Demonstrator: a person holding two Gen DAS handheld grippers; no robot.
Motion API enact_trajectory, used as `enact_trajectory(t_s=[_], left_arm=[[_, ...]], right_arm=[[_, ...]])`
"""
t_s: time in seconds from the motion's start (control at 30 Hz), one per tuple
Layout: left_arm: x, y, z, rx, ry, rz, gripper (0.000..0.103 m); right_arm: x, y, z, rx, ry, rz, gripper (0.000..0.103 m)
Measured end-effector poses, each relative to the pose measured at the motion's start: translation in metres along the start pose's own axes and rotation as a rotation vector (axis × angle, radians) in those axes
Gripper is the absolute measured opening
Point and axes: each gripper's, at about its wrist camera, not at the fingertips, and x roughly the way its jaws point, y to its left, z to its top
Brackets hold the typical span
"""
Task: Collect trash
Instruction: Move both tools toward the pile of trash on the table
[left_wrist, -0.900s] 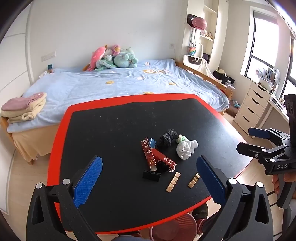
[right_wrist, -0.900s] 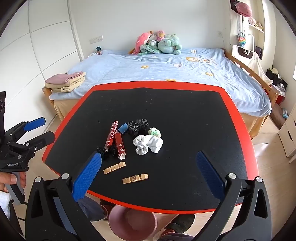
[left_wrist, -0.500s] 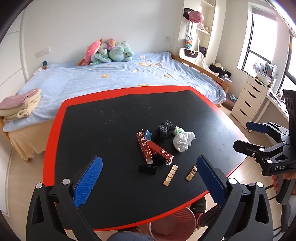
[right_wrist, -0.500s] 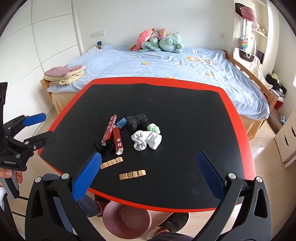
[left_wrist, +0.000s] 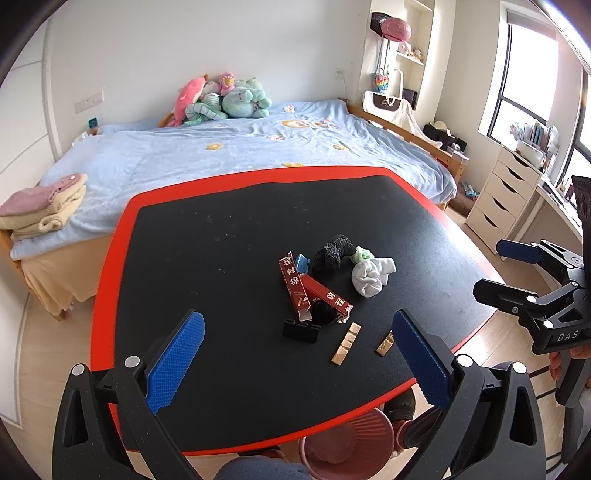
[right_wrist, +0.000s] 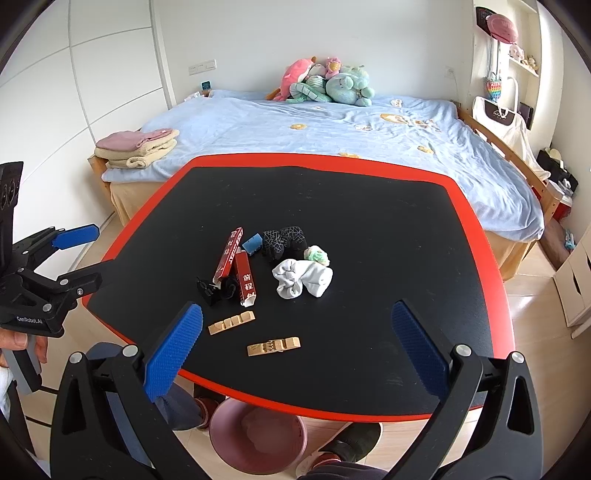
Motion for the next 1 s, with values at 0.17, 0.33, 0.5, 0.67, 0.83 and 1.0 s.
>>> enact_trajectory(t_s=[0.17, 0.33, 0.5, 0.67, 0.83, 1.0], left_arm=[[0.000, 0.001, 0.001, -0.004, 0.001, -0.004, 0.098], [0.000, 0.001, 0.001, -0.004, 0.003, -0.003, 0.098], [0.002, 0.002, 0.000, -0.004, 0.011, 0.001, 0.098], [0.004, 0.004, -0.001, -0.015, 0.017, -0.001, 0.098], [0.007, 0.004, -0.001, -0.024, 0.025, -0.007, 0.098], [0.009, 0.004, -0.003, -0.029, 0.029, -0.009, 0.098]], right_arm=[[0.001, 0.001, 0.002, -0.002, 0.004, 0.002, 0.100], [0.004, 0.001, 0.001, -0.005, 0.010, 0.005, 0.100], [0.008, 0.001, 0.000, -0.006, 0.017, 0.010, 0.100], [0.013, 0.000, -0.001, -0.006, 0.027, 0.016, 0.100], [0.015, 0.001, -0.005, -0.005, 0.030, 0.021, 0.100], [0.017, 0.001, -0.007, -0.002, 0.036, 0.023, 0.100]])
